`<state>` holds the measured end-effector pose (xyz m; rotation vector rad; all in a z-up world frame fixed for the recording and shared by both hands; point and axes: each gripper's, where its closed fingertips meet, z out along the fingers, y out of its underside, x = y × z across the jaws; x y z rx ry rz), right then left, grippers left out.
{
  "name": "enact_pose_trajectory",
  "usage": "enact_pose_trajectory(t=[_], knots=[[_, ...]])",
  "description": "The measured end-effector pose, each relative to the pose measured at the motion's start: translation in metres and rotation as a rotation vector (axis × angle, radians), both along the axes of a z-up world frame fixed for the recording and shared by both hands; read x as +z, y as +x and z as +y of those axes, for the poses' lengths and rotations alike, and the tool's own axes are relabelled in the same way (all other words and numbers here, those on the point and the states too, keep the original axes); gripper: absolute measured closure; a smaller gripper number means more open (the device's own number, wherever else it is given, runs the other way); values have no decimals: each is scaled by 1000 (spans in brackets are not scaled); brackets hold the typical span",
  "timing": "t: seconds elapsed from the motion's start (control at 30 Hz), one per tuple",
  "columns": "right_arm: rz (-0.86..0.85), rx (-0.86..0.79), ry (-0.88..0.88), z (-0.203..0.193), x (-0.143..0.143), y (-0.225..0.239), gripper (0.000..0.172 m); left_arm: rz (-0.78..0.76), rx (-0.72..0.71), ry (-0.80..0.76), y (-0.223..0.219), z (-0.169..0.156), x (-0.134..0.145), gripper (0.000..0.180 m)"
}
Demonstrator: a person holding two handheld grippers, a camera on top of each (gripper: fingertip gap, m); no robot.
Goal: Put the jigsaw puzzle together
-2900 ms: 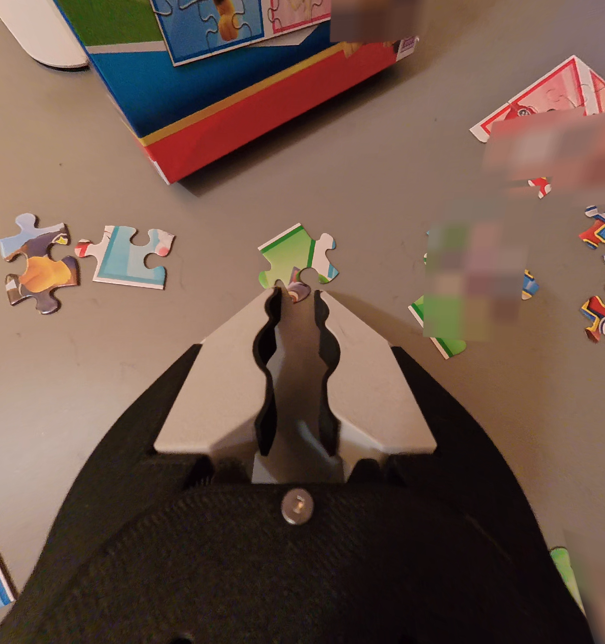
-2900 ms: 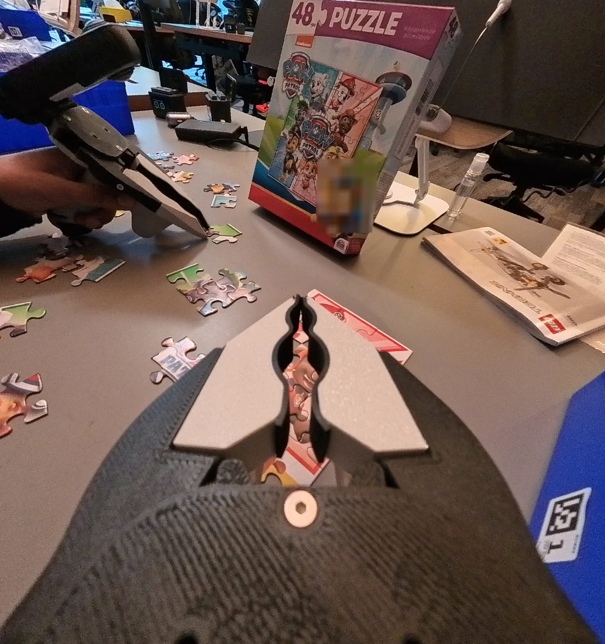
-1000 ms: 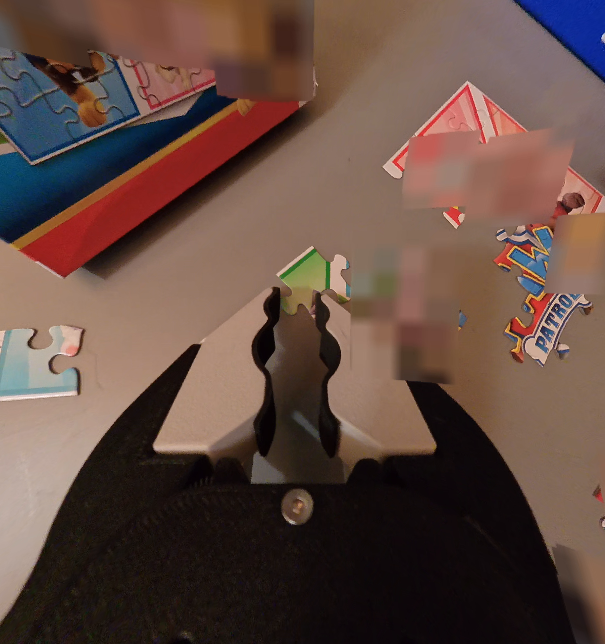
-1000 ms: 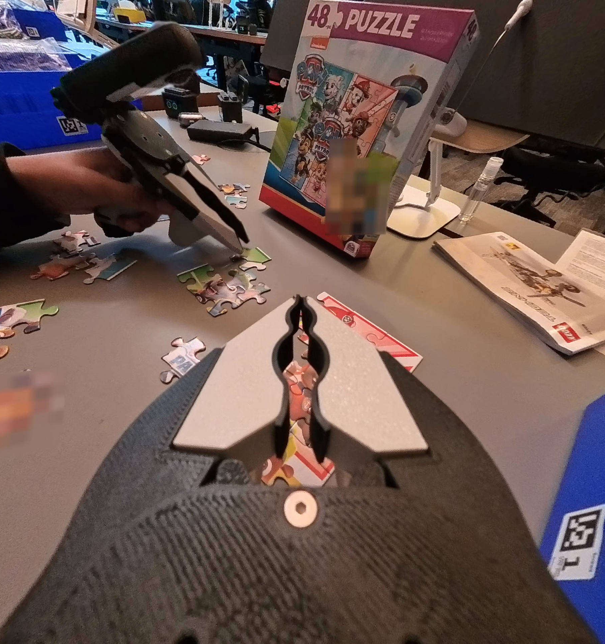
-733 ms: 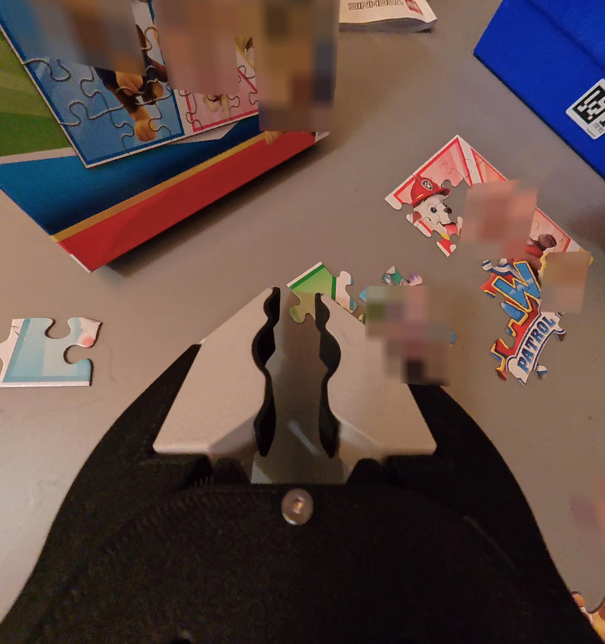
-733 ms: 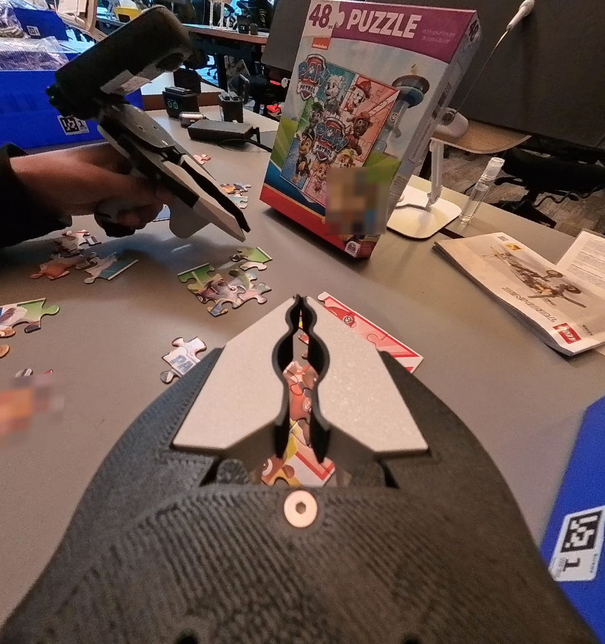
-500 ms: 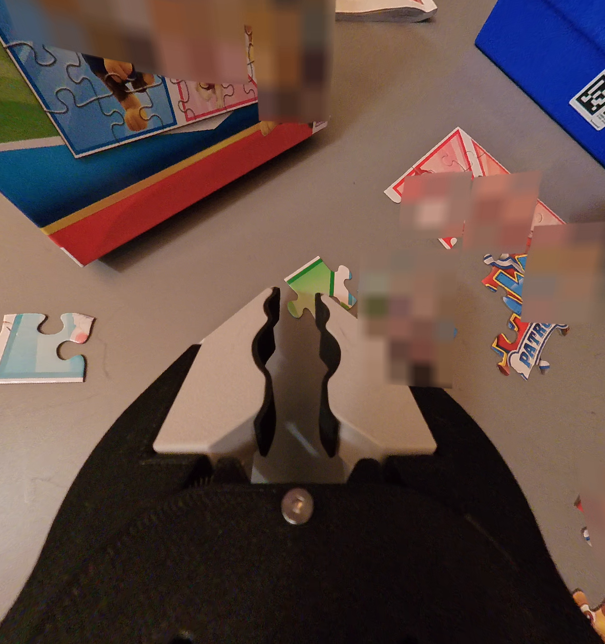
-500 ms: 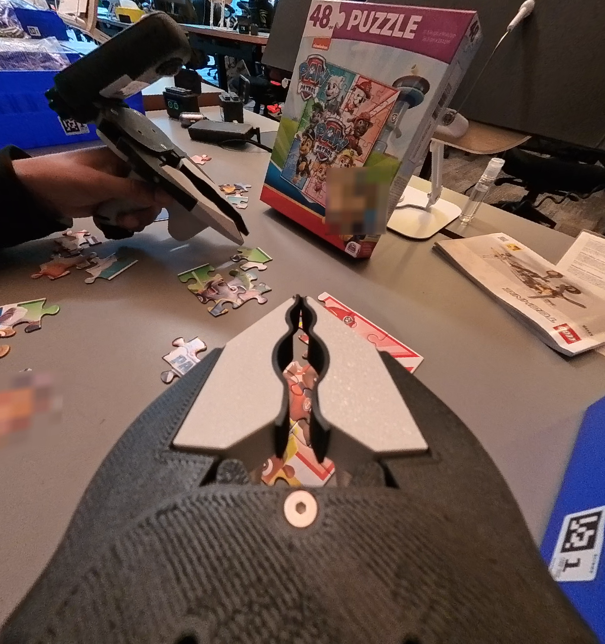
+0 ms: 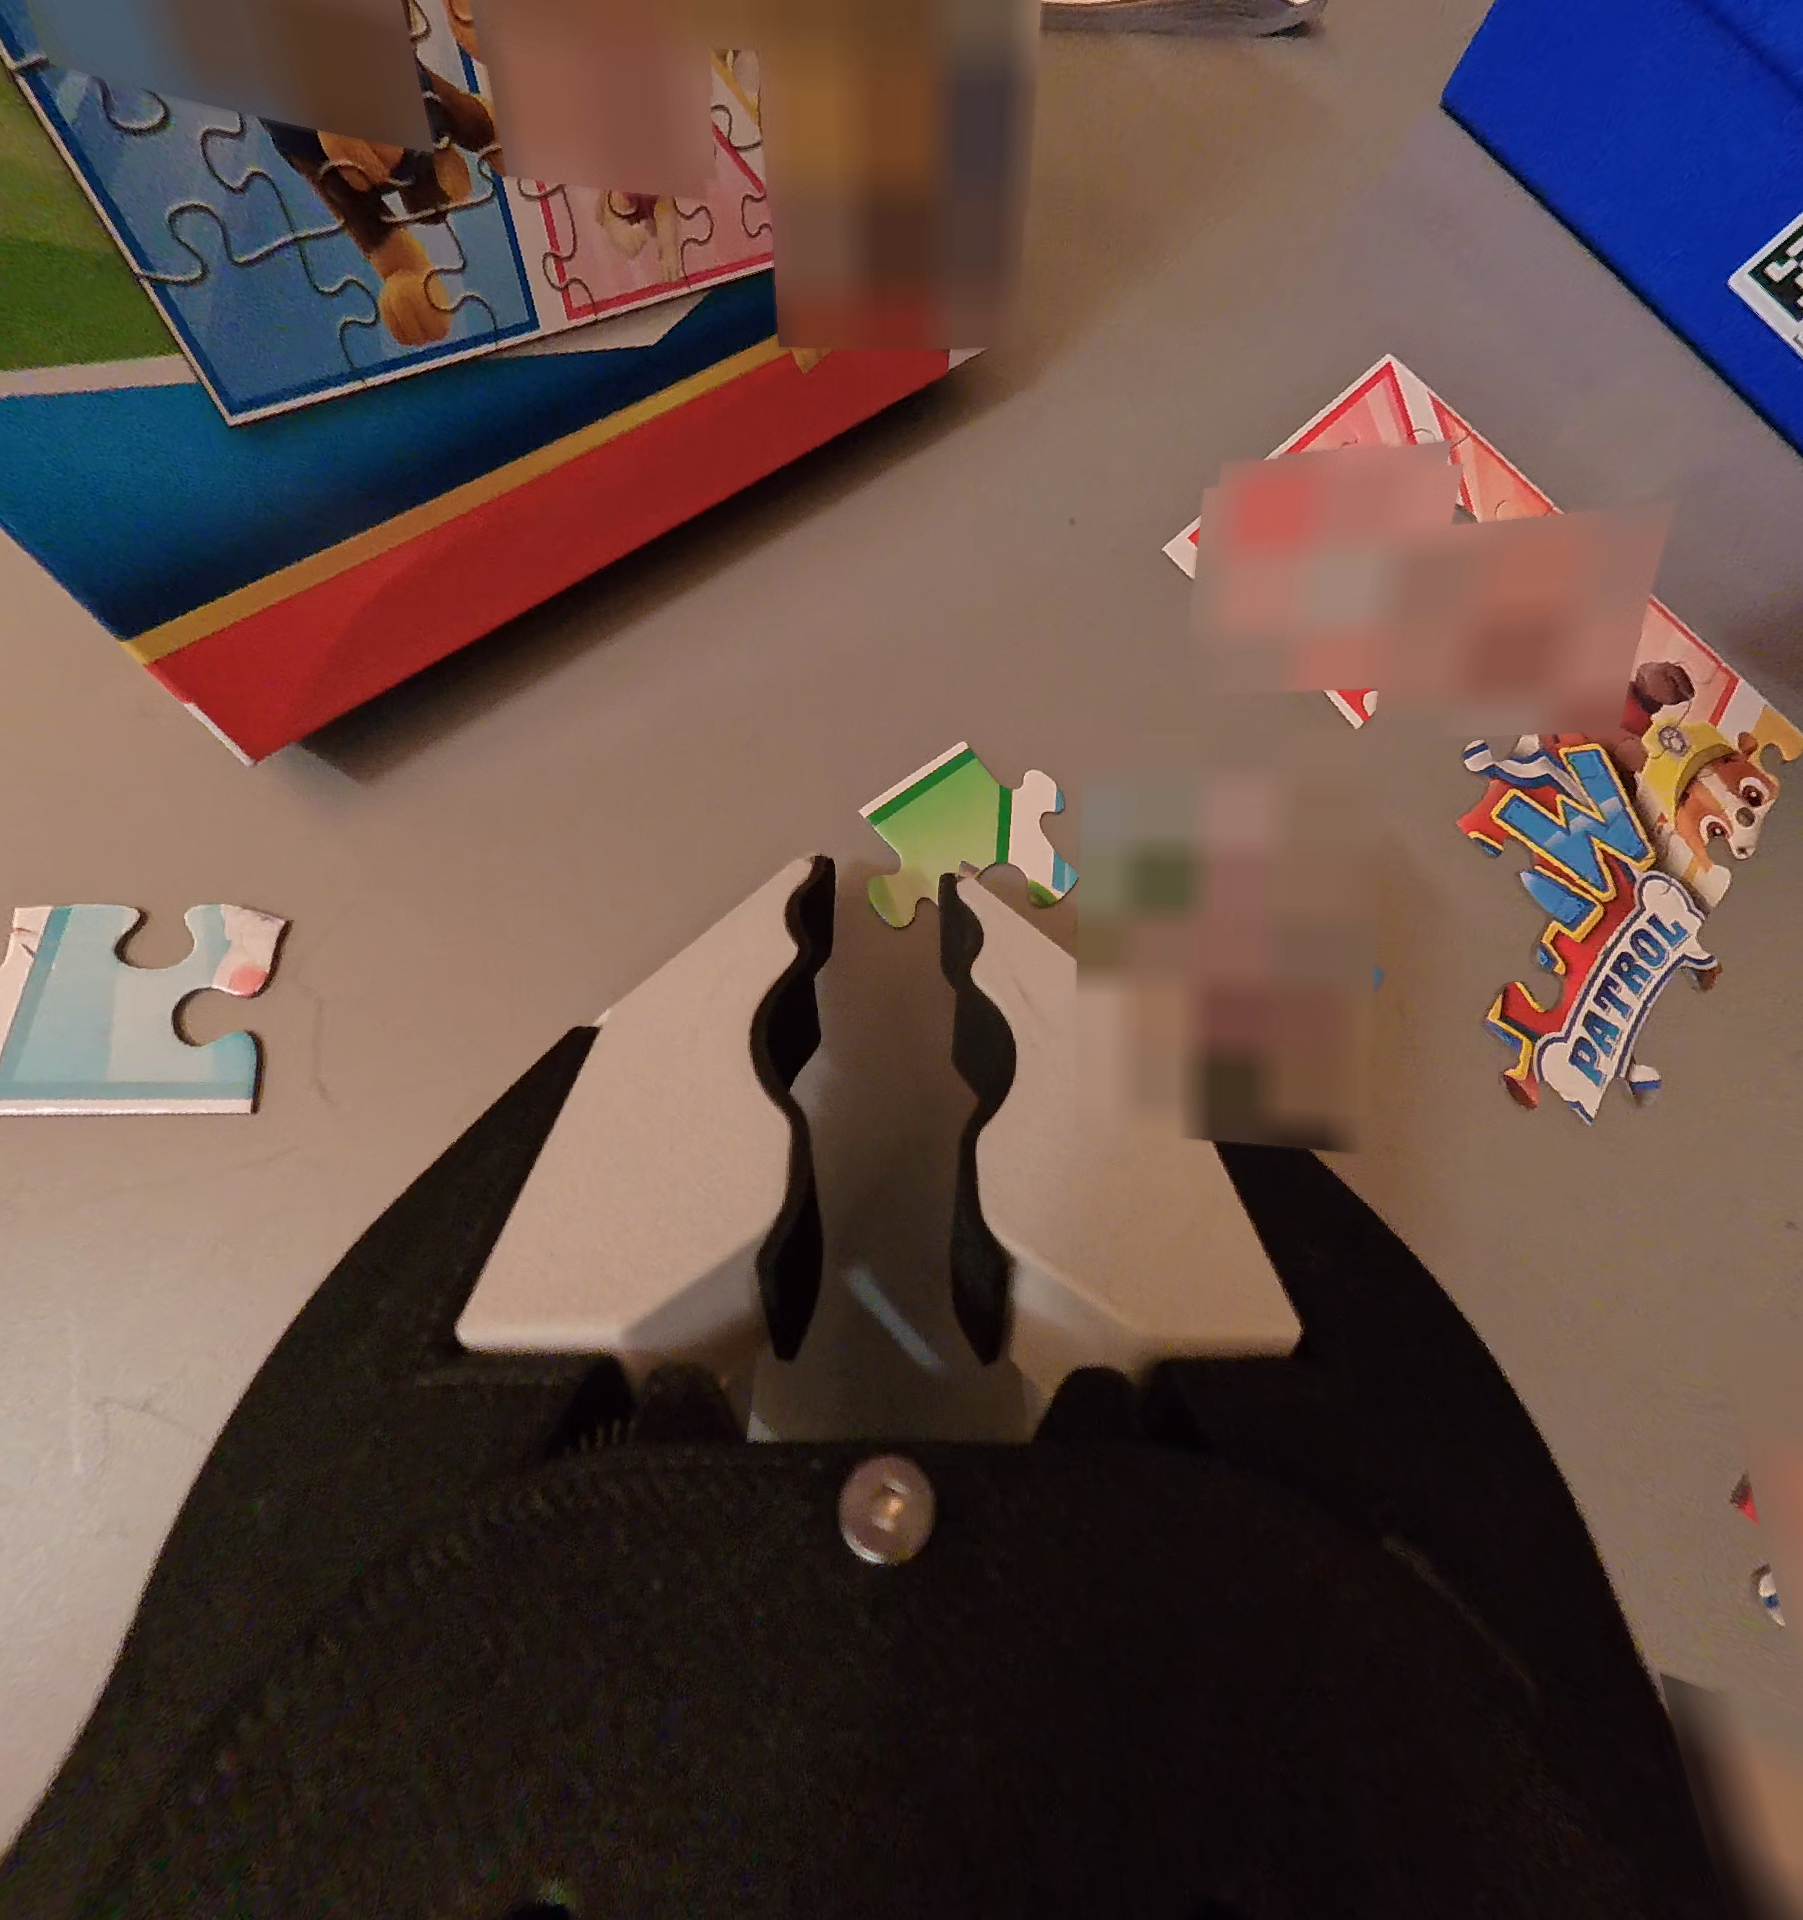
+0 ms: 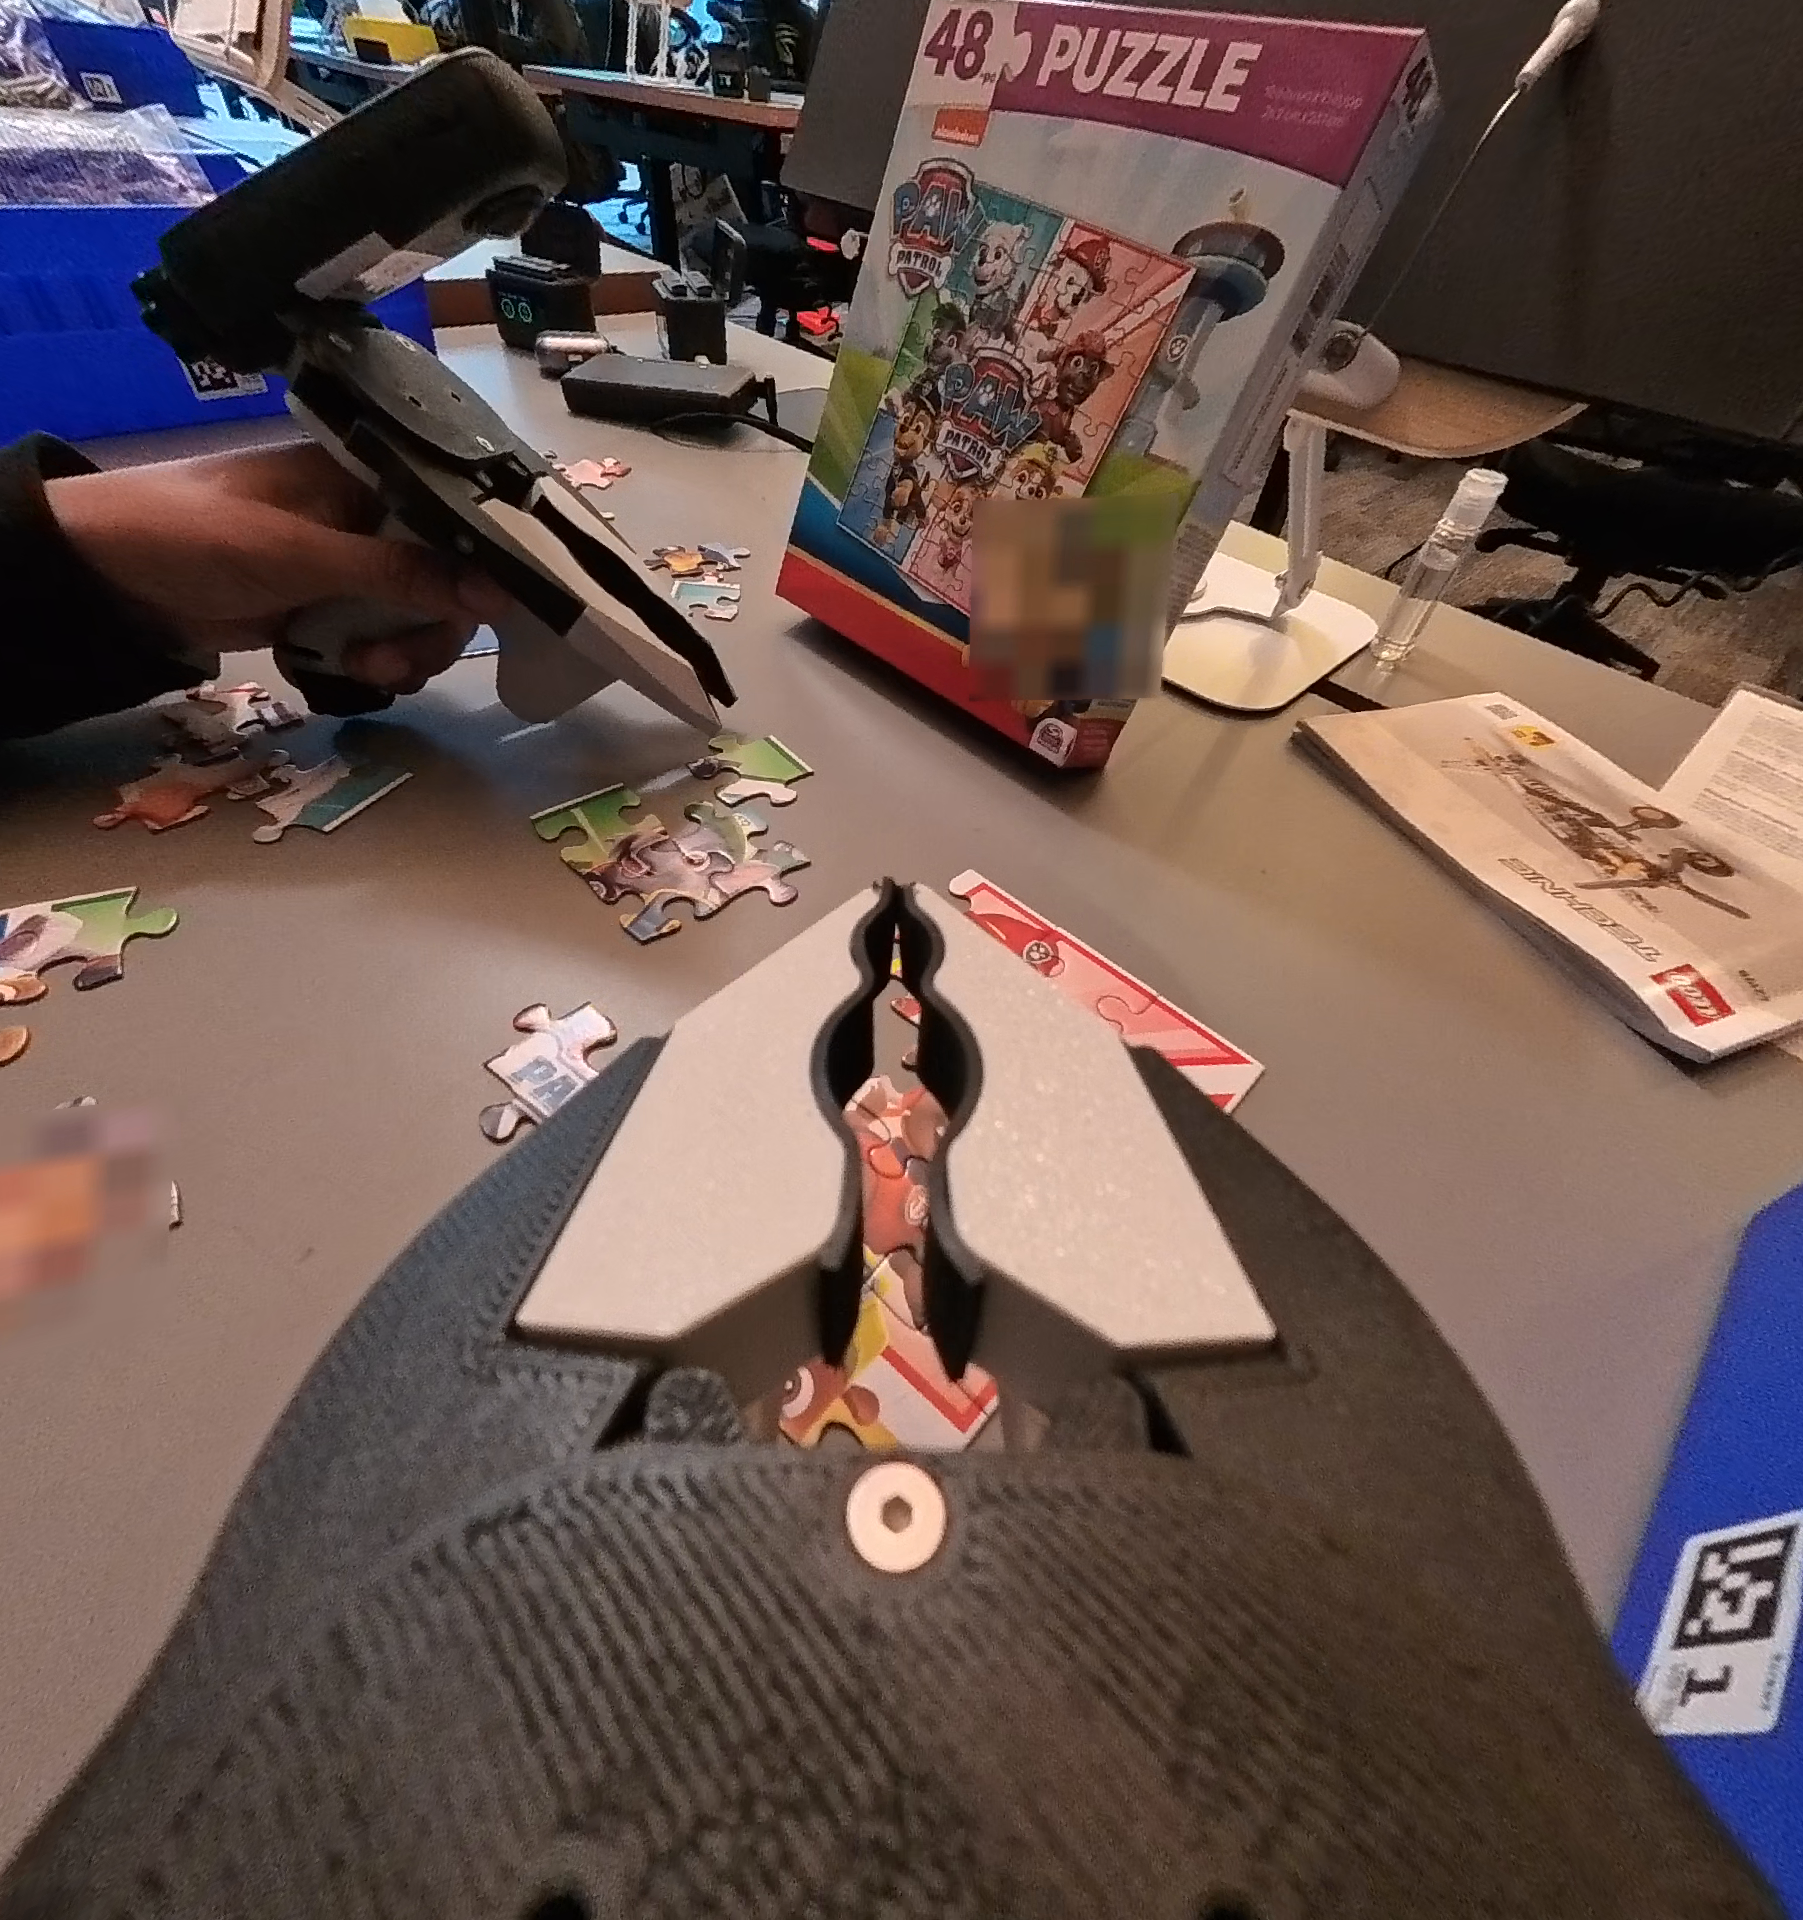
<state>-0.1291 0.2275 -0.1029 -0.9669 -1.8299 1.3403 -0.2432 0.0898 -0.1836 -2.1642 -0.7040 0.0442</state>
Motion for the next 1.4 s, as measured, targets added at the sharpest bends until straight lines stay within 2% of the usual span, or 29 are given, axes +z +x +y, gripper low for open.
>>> enact_pose_trajectory(t=[1.23,1.4], knots=[[-1,2,3,-1,-1,0,172,7,23,6,-4,-3,1,163],[-1,2,5,-1,-1,0,172,-3,6,18,-1,0,1,157]])
